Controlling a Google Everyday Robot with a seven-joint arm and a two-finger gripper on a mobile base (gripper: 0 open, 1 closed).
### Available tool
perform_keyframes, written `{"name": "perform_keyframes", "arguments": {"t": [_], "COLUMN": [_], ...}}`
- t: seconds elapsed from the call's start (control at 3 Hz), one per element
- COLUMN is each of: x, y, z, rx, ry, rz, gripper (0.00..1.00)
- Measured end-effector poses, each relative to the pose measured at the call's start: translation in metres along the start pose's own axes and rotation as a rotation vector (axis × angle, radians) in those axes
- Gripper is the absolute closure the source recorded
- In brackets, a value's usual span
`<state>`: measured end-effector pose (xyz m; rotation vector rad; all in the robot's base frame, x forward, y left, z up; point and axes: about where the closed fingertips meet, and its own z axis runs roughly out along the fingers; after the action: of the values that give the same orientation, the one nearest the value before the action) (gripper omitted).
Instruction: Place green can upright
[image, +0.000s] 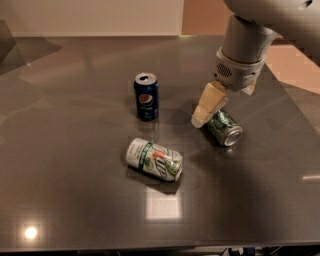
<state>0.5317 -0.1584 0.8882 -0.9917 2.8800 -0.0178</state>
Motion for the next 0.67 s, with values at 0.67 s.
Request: {"name": "perform_keyframes", "arguments": {"t": [0.67], "x": [-0.001], "y": [-0.022], "z": [0.029], "rx": [-0.042], "ry": [0.061], "rz": [0.233], "gripper": [0.00]}}
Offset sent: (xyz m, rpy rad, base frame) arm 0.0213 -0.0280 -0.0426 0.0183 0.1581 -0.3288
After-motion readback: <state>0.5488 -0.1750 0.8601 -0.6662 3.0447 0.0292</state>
